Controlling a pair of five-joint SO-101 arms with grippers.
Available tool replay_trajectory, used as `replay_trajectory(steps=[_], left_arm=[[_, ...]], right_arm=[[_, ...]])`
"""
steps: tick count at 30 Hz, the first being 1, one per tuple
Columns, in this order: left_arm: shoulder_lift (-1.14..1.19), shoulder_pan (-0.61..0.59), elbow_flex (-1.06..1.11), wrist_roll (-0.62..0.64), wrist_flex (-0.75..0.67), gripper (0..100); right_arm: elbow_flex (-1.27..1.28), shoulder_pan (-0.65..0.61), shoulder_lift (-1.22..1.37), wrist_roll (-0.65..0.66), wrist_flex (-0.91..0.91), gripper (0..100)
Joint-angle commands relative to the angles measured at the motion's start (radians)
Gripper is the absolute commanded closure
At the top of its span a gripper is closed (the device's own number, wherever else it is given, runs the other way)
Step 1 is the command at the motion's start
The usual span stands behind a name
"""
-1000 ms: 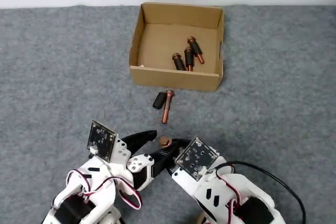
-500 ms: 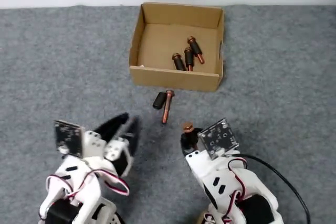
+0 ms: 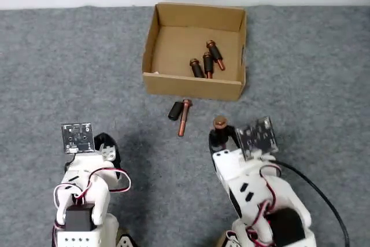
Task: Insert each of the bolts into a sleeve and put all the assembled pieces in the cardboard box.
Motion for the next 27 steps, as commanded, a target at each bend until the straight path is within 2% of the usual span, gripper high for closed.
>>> replay_trajectory(steps=[1, 12, 19, 23, 27], left_arm=[[-0.008, -0.031, 0.024, -0.017, -0.028, 100], [-0.003, -0.029, 0.031, -0.012, 0.025, 100], [-0.003, -0.035, 0.033, -0.015, 0.025, 100], [-0.003, -0.127, 0.033, -0.017, 0.003, 100], [-0.003, -0.132, 0.033, -0.017, 0.0, 100]], right_arm=[[-0.178, 0.013, 0.209, -0.012, -0.085, 99.1], [-0.621, 0.194, 1.003, -0.014, -0.346, 99.1], [-0.933, 0.199, 1.448, -0.014, -0.472, 99.1], [-1.08, 0.206, 1.67, -0.006, -0.478, 99.1], [-1.208, 0.223, 1.856, -0.006, -0.476, 99.1]])
